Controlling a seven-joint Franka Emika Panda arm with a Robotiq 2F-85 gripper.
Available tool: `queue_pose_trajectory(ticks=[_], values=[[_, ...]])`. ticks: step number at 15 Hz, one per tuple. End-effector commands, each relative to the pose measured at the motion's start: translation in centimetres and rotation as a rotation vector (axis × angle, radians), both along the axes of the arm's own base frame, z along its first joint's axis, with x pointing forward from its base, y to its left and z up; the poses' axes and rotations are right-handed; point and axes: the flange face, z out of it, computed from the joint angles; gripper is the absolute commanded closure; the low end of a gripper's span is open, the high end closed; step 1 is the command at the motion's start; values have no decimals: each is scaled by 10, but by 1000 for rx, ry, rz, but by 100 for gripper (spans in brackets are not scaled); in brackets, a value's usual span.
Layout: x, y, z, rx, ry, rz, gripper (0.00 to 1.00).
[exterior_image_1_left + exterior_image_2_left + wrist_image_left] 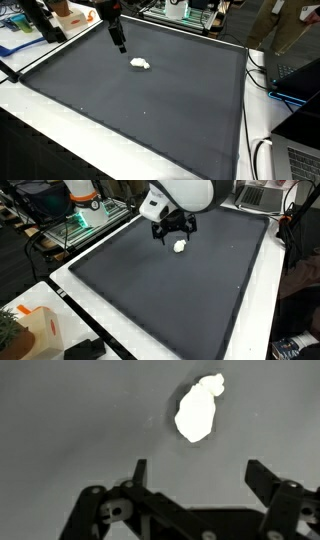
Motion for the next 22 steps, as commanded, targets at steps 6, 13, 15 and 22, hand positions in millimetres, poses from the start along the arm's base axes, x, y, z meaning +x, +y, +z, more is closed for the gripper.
queue_pose_trajectory(ticks=[6,13,15,22], values=[[2,-17,-3,23,5,-56,0],[1,-45,-20,57,58,-181,0],[0,-40,-24,64,67,-169,0],[-49,13,21,-91,36,68,0]])
